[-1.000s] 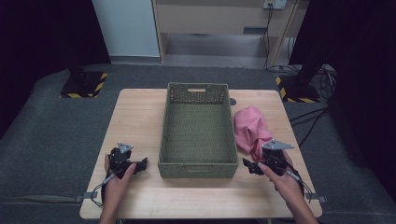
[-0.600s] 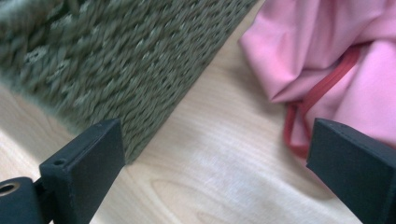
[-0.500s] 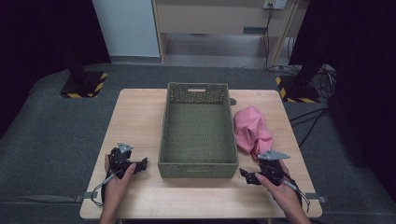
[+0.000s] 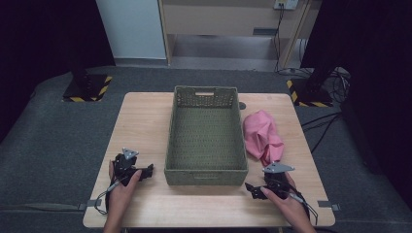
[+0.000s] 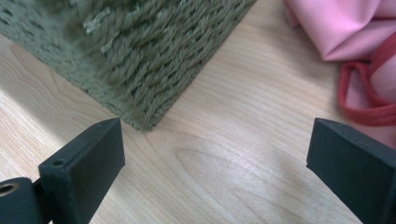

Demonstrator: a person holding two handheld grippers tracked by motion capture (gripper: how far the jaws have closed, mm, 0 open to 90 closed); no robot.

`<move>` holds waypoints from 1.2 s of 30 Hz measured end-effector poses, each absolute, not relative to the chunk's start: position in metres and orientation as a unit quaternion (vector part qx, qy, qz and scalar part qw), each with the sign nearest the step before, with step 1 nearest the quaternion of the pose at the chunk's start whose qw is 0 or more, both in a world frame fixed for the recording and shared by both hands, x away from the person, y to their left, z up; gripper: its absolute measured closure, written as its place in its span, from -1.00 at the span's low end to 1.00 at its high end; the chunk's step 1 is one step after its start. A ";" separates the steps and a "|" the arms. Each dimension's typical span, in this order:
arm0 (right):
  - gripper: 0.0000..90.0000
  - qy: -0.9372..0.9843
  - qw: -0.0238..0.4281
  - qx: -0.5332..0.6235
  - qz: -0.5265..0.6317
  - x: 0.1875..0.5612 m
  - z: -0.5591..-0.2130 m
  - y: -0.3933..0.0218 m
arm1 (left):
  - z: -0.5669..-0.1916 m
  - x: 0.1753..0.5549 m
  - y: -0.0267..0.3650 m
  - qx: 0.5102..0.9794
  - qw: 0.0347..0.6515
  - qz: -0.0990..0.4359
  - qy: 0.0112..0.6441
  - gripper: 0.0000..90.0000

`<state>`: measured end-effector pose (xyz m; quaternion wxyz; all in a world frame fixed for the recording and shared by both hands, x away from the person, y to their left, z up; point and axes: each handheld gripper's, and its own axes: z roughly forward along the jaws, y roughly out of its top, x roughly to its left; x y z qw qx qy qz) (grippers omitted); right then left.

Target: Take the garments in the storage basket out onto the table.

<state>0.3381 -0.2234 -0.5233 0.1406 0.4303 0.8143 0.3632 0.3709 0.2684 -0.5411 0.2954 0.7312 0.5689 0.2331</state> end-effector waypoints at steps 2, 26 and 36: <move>-0.91 0.816 0.139 0.431 0.360 0.338 -0.526 -0.222 | -0.541 0.371 0.268 0.731 0.295 0.233 0.569 -1.00; -0.99 0.832 0.163 0.402 0.345 0.336 -0.542 -0.211 | -0.541 0.371 0.268 0.731 0.295 0.233 0.569 -1.00; -0.99 0.825 0.168 0.417 0.342 0.341 -0.542 -0.214 | -0.541 0.371 0.268 0.731 0.295 0.233 0.570 -1.00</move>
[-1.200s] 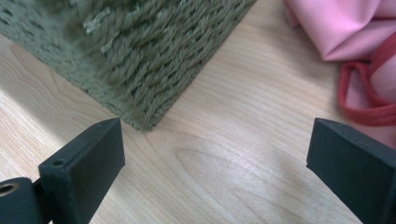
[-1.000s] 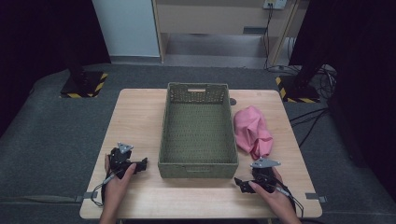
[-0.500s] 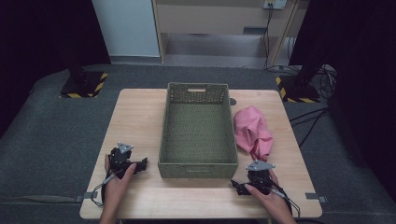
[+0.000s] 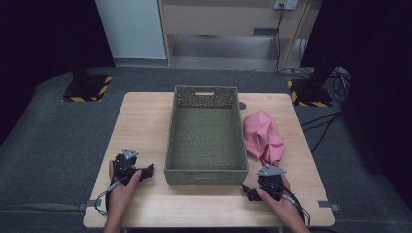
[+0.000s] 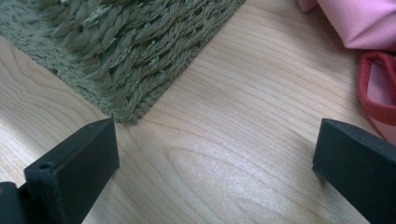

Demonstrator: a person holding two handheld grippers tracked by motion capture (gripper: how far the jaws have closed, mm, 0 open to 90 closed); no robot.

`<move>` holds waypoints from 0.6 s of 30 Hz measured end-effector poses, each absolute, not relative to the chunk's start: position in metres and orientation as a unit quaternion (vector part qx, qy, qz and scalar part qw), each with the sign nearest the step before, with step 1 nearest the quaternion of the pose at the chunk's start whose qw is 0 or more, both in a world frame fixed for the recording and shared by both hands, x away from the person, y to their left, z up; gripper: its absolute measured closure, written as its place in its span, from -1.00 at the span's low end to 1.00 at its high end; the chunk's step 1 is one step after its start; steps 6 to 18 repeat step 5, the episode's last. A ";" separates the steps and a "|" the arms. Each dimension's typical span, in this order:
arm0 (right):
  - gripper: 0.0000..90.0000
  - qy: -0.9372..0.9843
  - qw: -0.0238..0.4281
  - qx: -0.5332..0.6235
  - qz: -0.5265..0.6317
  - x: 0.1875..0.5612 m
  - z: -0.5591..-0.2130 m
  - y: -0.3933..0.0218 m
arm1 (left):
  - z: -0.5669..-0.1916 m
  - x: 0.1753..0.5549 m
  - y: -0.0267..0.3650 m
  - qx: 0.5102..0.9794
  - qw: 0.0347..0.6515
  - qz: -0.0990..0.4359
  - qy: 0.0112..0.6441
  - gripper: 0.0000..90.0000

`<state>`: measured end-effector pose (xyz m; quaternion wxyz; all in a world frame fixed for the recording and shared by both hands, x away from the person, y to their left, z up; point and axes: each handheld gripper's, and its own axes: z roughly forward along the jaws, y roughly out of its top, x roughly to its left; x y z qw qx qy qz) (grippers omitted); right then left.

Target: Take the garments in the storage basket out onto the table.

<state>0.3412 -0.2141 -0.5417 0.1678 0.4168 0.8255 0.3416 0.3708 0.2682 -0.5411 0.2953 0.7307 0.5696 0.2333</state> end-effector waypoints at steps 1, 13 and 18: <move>-0.99 0.826 0.168 0.417 0.342 0.341 -0.542 -0.214 | -0.541 0.371 0.268 0.731 0.295 0.233 0.570 -1.00; -0.99 0.826 0.168 0.417 0.341 0.341 -0.542 -0.214 | -0.541 0.371 0.268 0.731 0.295 0.233 0.570 -1.00; -0.99 0.826 0.168 0.417 0.341 0.341 -0.542 -0.214 | -0.541 0.371 0.268 0.731 0.295 0.233 0.570 -1.00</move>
